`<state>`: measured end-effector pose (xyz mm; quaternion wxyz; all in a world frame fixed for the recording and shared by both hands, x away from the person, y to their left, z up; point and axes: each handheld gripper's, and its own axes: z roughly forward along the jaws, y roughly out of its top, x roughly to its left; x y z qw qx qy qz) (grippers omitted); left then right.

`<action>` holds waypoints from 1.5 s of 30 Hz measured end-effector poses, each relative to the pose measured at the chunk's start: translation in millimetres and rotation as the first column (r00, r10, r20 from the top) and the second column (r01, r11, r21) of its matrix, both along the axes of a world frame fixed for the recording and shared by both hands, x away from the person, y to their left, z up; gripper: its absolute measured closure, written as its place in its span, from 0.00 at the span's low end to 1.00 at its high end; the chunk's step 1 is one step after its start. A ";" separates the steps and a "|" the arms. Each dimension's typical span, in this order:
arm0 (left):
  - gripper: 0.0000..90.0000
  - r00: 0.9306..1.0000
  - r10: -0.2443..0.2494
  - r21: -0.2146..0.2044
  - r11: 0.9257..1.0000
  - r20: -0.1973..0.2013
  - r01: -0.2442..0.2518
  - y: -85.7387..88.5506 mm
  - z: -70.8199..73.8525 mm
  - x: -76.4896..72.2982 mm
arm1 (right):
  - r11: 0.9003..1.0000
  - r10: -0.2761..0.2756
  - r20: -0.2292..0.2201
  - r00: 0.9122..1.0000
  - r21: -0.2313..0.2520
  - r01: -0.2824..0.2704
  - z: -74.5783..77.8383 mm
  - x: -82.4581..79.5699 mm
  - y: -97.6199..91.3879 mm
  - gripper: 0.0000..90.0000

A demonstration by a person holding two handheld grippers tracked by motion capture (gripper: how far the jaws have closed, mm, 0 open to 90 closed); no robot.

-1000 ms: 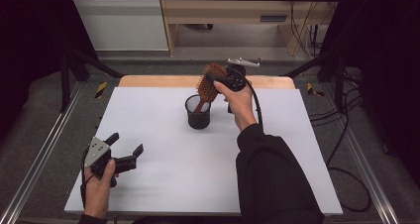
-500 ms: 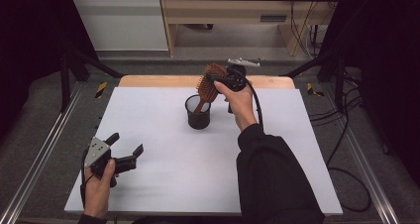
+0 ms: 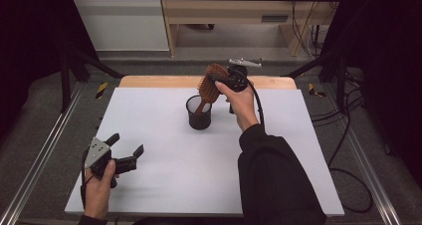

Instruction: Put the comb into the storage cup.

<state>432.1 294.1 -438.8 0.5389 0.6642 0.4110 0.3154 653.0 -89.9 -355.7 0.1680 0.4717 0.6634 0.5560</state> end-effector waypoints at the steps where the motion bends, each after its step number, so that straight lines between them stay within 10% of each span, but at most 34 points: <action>1: 0.02 1.000 0.000 0.000 1.000 0.000 0.000 -0.1 0.0 0.0 | 1.000 -0.001 -0.001 1.000 0.001 0.001 -0.1 0.1 0.0 0.39; 45: 0.02 1.000 -0.001 0.001 1.000 0.002 0.001 0.1 0.2 -0.1 | 1.000 -0.030 0.002 1.000 -0.007 0.030 -0.1 -0.3 4.4 0.13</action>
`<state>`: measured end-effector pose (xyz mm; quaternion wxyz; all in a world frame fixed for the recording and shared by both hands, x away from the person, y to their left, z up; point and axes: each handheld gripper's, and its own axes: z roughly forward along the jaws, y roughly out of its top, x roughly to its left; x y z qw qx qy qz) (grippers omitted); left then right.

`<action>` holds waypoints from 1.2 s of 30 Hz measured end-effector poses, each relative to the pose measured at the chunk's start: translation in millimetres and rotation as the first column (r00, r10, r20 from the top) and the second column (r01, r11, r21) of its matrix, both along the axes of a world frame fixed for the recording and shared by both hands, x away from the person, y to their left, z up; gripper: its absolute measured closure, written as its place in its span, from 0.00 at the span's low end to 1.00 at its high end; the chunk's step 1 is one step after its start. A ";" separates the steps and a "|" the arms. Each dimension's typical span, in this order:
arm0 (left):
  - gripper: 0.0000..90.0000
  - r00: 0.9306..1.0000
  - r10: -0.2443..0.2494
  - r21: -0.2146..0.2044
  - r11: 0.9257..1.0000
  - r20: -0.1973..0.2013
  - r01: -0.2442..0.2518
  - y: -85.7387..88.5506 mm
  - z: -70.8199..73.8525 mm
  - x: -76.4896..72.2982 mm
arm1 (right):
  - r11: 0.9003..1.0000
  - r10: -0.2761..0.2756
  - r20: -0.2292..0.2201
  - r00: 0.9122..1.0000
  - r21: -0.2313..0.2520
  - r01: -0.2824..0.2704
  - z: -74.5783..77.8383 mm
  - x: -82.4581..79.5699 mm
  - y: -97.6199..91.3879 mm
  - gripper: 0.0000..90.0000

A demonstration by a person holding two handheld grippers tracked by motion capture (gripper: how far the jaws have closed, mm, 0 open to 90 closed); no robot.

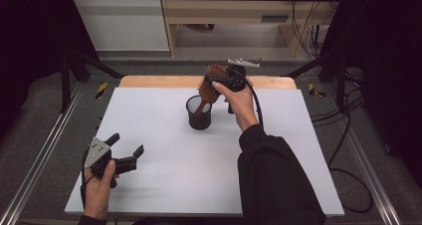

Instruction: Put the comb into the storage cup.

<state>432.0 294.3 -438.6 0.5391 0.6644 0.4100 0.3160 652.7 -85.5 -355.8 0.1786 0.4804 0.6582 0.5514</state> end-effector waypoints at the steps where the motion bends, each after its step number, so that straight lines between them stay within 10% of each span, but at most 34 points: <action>1: 0.02 1.000 0.001 0.000 1.000 0.000 -0.001 0.2 0.0 0.0 | 1.000 -0.002 0.001 1.000 0.001 0.002 0.4 -0.1 -0.4 0.13; 36: 0.02 1.000 0.001 -0.001 1.000 -0.004 -0.001 -0.1 -0.2 -0.2 | 0.997 -0.032 0.073 0.997 -0.074 0.038 18.7 -18.4 -1.2 0.05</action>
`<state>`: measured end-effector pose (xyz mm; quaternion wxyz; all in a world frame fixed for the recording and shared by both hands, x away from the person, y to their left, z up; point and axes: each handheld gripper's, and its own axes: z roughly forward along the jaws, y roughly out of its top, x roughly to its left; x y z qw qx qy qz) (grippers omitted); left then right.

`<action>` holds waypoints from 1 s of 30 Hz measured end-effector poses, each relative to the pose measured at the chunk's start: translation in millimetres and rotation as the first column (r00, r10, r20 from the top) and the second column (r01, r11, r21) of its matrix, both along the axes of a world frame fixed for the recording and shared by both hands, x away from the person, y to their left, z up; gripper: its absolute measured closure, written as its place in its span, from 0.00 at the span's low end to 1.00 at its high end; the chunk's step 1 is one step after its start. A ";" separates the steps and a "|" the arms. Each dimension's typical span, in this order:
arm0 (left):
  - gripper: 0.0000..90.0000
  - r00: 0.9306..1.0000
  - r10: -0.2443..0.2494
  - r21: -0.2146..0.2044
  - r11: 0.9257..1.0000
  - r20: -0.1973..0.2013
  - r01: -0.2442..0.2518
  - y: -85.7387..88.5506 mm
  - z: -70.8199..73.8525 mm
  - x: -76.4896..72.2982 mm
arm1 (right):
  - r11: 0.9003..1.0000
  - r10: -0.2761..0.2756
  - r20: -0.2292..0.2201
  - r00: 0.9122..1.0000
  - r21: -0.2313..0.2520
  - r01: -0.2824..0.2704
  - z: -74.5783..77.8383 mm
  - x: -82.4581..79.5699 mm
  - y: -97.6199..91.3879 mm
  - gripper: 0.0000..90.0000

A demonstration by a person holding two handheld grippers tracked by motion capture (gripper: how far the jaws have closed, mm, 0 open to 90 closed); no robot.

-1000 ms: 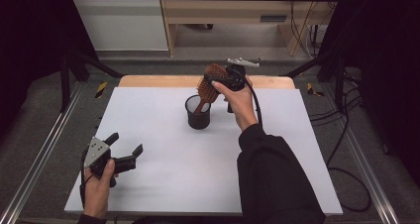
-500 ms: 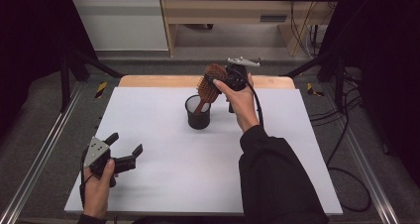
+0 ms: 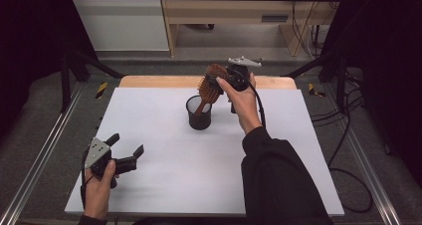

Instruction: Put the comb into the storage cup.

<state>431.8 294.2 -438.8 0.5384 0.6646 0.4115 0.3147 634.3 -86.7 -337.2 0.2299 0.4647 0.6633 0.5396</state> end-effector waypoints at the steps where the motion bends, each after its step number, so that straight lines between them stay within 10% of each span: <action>1: 0.02 1.000 -0.001 0.001 1.000 0.000 0.001 -0.1 0.0 0.0 | 1.000 0.001 0.004 1.000 0.002 -0.001 0.7 -0.6 0.0 0.05; 30: 0.02 1.000 0.025 -0.010 1.000 -0.002 -0.025 6.0 0.4 -0.3 | 0.997 -0.066 0.114 0.991 -0.027 0.070 19.7 -31.5 -26.5 0.08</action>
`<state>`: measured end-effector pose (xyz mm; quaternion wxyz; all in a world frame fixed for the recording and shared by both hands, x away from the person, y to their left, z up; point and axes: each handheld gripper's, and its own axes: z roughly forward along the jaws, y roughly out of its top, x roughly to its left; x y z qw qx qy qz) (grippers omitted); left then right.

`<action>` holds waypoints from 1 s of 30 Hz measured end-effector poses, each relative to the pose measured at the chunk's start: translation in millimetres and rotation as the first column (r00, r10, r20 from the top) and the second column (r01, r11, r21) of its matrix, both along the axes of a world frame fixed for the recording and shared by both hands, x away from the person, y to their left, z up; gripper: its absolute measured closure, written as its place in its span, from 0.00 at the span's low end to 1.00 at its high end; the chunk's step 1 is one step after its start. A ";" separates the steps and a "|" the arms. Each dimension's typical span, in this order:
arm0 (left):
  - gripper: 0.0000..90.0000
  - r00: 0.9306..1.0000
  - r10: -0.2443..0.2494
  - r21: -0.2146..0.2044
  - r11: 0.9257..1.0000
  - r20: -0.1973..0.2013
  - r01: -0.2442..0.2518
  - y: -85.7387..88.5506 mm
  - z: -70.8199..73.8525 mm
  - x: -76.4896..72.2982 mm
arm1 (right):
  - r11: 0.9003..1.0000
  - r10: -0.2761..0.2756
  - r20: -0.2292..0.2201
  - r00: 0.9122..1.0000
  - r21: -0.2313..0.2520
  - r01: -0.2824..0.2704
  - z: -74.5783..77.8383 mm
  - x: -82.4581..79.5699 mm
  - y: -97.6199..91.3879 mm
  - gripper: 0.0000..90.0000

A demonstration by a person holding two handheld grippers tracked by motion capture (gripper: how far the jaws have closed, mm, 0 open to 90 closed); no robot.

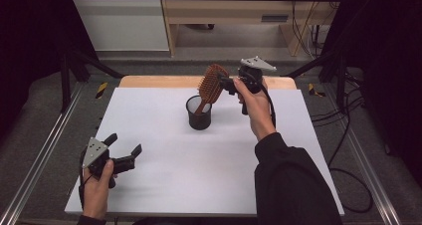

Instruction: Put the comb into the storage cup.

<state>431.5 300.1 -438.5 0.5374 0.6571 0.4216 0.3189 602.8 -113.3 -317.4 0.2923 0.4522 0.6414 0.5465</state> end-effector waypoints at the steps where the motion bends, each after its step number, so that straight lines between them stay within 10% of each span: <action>1: 0.02 1.000 -0.003 -0.008 1.000 -0.001 0.003 0.5 0.2 -0.3 | 1.000 -0.006 0.006 1.000 -0.011 0.006 -0.6 -0.8 0.0 0.08; 9: 0.02 1.000 -0.002 -0.019 1.000 0.006 0.002 4.1 1.5 0.0 | 0.998 0.013 0.069 0.998 -0.064 -0.009 0.8 -12.7 1.0 0.09; 30: 0.02 0.999 0.017 -0.005 1.000 0.030 -0.017 10.8 2.8 -3.1 | 0.992 0.124 0.128 0.984 -0.017 -0.123 6.5 -57.6 -35.6 0.04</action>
